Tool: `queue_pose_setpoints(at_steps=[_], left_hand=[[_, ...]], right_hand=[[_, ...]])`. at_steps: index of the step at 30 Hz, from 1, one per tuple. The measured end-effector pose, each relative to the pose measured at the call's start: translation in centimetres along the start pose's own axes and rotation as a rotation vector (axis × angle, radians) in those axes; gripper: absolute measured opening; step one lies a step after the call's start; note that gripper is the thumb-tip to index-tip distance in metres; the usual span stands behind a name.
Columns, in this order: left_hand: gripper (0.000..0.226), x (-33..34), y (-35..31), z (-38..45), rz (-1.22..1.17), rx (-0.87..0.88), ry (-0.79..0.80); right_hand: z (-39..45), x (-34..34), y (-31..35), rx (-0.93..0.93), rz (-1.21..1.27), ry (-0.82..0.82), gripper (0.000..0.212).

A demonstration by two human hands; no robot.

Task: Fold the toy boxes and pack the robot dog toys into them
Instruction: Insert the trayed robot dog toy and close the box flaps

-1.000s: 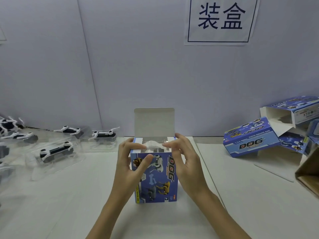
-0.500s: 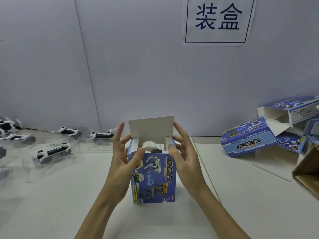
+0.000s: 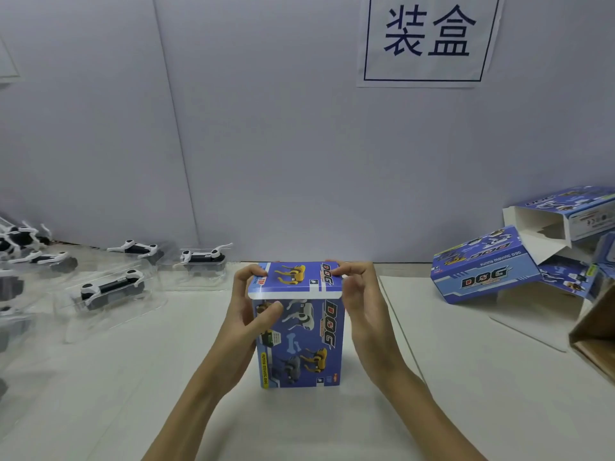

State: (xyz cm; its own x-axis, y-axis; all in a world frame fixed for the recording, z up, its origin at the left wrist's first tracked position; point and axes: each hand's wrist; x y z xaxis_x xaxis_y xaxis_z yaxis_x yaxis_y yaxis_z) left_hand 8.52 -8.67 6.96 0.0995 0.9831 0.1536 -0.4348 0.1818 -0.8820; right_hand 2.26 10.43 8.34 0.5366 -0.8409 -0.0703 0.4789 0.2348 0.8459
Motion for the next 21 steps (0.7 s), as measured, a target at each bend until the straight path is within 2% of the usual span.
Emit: queue_pose_setpoints(at_steps=[1, 4, 6, 8, 10, 12, 14, 17, 21], left_hand=[[0.063, -0.1, 0.0, -0.1, 0.024, -0.016, -0.006], [0.065, -0.1, 0.0, 0.1, 0.099, -0.001, -0.062], [0.063, 0.4, 0.6, 0.2, 0.197, 0.054, -0.084], [0.066, 0.9, 1.6, 0.0, 0.407, 0.136, -0.172], [0.08, 1.5, 2.3, -0.3, 0.667, 0.213, -0.257], [0.09, 1.8, 2.8, -0.4, 1.009, 0.27, -0.256], [0.104, 1.9, 2.9, -0.3, 1.287, 0.289, -0.243], [0.115, 1.5, 2.4, -0.1, 1.418, 0.276, -0.281], [0.114, -0.5, 1.8, -0.5, 1.371, 0.291, -0.223]], right_hand=[[0.0, 0.1, 0.0, 0.003, -0.065, -0.005, 0.07], [0.3, 0.1, 0.0, 0.003, -0.108, 0.01, 0.037], [0.6, -0.2, -0.1, -0.004, -0.107, 0.019, 0.03], [0.5, -0.1, -0.1, -0.046, -0.148, -0.045, 0.03], [0.4, 0.2, -0.3, -0.055, -0.111, -0.158, 0.031], [0.2, 0.6, -0.7, -0.025, 0.015, -0.227, 0.029], [-0.2, 1.0, -1.1, 0.047, 0.146, -0.225, 0.028], [-0.4, 1.5, -1.4, 0.162, 0.243, -0.139, 0.035], [0.1, 1.1, -1.2, 0.187, 0.181, -0.038, 0.043]])
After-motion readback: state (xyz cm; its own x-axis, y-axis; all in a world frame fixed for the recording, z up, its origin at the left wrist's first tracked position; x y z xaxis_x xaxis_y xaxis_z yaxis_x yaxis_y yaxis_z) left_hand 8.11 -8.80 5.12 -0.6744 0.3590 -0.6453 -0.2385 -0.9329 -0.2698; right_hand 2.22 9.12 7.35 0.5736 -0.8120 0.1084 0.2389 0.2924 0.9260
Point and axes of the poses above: each hand's wrist, its own z-axis towards the middle knuckle, its own x-axis out of the palm, y = z × x, and after that the axes turned 11 degrees about y, right-handed
